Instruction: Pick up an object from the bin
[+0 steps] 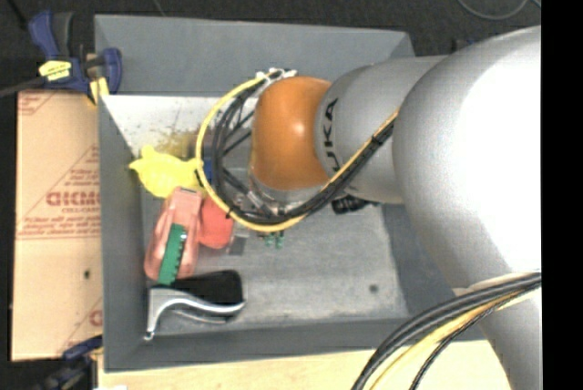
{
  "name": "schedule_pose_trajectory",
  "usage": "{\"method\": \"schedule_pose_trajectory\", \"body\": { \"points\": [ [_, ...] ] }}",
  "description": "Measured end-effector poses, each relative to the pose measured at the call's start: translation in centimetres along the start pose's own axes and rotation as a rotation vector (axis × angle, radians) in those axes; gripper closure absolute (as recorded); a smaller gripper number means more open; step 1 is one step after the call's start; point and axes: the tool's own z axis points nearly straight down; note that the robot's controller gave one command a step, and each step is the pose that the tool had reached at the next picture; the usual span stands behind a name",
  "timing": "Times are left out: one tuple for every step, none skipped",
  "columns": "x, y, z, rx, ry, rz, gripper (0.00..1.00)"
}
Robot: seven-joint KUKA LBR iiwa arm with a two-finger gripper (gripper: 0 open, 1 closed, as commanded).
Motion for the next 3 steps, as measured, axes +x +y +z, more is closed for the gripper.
{"method": "schedule_pose_trajectory", "body": {
  "points": [
    [0.0, 0.0, -1.4, -0.001, -0.001, -0.001, 1.0],
    [-0.1, 0.0, -2.5, -0.002, -0.004, -0.002, 1.0],
    [-0.1, 0.0, -3.4, -0.001, -0.003, -0.003, 1.0]
  ]
}}
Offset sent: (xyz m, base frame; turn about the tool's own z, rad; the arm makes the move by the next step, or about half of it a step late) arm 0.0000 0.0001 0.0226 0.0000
